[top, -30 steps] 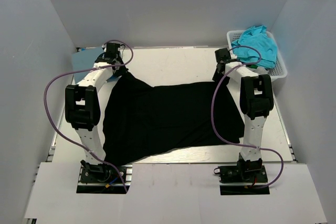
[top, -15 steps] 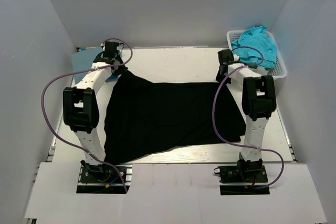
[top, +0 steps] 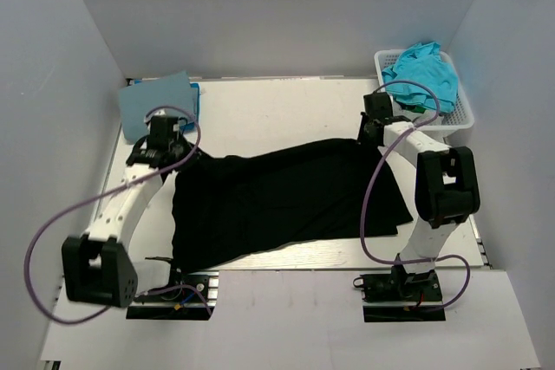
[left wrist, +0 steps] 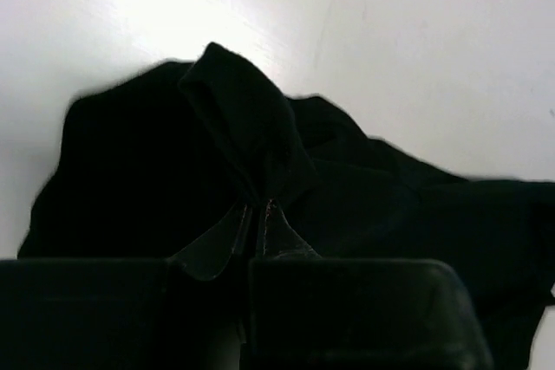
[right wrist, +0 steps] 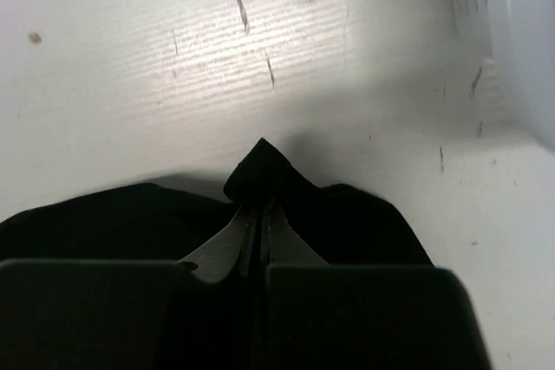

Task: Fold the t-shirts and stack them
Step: Grap the side of the flattened tshirt furthest away from the robot with both arms, then fold the other side of the tshirt into a rectangle

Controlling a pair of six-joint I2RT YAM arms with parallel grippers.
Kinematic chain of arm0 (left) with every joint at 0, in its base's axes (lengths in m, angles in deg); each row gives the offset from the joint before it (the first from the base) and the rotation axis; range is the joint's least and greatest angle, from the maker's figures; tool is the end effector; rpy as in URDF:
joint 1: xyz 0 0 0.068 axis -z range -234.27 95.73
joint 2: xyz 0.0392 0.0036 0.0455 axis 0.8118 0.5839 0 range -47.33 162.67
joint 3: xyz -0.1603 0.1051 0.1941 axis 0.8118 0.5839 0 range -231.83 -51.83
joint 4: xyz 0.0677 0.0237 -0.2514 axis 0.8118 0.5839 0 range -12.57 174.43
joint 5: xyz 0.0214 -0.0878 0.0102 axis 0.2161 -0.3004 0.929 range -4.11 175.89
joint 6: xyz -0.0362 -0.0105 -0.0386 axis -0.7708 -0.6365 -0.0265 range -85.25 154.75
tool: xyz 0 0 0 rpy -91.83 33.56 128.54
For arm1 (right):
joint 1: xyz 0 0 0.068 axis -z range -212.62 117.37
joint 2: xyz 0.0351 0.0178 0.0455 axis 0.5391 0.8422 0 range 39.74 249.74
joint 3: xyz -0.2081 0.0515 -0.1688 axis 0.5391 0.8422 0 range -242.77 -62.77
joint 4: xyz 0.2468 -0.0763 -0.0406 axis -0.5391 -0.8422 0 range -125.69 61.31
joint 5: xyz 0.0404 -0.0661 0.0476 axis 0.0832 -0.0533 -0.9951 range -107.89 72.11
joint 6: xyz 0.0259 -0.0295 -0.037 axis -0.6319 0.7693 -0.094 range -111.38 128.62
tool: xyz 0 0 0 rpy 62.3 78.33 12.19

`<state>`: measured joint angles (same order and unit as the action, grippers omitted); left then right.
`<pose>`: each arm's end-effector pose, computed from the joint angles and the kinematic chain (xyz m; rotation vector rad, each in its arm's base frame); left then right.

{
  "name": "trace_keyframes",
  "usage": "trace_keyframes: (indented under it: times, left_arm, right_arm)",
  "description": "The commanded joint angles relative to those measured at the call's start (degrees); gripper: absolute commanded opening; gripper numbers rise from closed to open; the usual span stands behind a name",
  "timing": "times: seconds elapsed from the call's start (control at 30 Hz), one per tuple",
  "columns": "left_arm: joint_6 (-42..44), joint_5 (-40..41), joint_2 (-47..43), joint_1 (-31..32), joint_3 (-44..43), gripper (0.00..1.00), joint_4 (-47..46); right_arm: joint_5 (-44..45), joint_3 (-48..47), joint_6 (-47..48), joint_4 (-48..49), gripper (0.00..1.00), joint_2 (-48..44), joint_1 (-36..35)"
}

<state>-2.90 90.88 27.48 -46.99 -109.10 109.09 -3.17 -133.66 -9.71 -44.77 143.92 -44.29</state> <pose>0.2722 -0.0316 0.2688 -0.6775 2.3446 -0.2485 0.3867 0.0707 0.2029 0.2533 2.3825 -0.0694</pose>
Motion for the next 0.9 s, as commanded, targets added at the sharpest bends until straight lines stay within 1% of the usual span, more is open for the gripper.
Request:
trace_keyframes:
  times: [0.0,0.1,0.13,0.23,0.37,0.47,0.5,0.53,0.6,0.63,0.67,0.7,0.73,0.77,0.8,0.83,0.87]
  left_arm:
    - [-3.8,-5.0,-10.2,0.2,5.6,0.0,0.7]
    - [-5.4,-7.4,-15.4,0.2,10.7,0.0,3.1]
    - [-6.2,-8.2,-18.3,0.2,13.6,0.0,3.8]
    - [-7.3,-11.7,-21.8,0.2,18.9,0.0,4.9]
    - [-8.8,-15.0,-26.2,0.2,24.1,0.0,7.8]
    - [-10.6,-14.5,-29.2,0.2,26.0,0.0,11.1]
    - [-10.6,-14.5,-30.0,0.2,26.0,0.02,11.8]
    - [-10.6,-14.0,-31.2,0.2,26.0,0.06,12.5]
    - [-10.6,-14.0,-31.7,0.2,26.0,0.12,15.9]
    - [-11.1,-15.5,-32.5,0.2,26.0,0.14,17.5]
    - [-11.1,-16.8,-33.4,0.2,26.0,0.33,18.0]
    - [-11.1,-17.8,-33.4,0.2,26.0,0.5,18.7]
    - [-11.7,-18.5,-33.4,0.2,26.0,0.59,21.1]
    - [-11.7,-18.5,-33.9,0.2,25.1,0.85,22.7]
    - [-11.7,-18.5,-33.9,0.2,24.1,0.95,24.7]
    - [-11.1,-16.7,-33.9,0.2,22.8,1.0,26.8]
    - [-11.1,-15.8,-33.9,0.2,19.6,1.0,31.0]
  right_arm:
    - [1.7,2.2,1.0,2.1,0.0,-5.1,-0.1]
    - [2.5,4.7,1.0,2.3,0.0,-8.5,0.1]
    - [2.4,5.7,0.8,2.4,0.0,-8.9,0.0]
    - [2.6,8.0,-0.7,2.2,0.0,-11.5,0.1]
    - [2.2,11.5,-2.0,2.5,0.0,-14.6,0.0]
    - [2.9,14.8,-2.4,2.7,0.0,-17.1,0.1]
    - [3.9,15.7,-2.5,2.1,0.02,-18.6,0.1]
    - [4.5,16.5,-2.6,1.3,0.04,-18.7,0.0]
    - [5.5,17.7,-2.9,-0.1,0.06,-20.5,0.1]
    - [5.9,18.6,-4.2,-0.9,0.08,-20.9,0.2]
    - [6.3,18.9,-5.1,-1.4,0.19,-21.2,0.2]
    - [8.3,20.2,-6.4,-4.4,0.28,-22.3,0.2]
    - [8.7,20.6,-9.1,-5.0,0.4,-22.6,0.3]
    - [11.2,20.9,-10.1,-6.0,0.65,-23.3,0.2]
    - [13.8,20.8,-12.0,-9.8,0.71,-23.5,0.4]
    - [16.5,20.6,-12.7,-11.2,0.76,-23.7,0.5]
    - [18.0,20.0,-14.6,-12.8,0.82,-23.8,0.5]
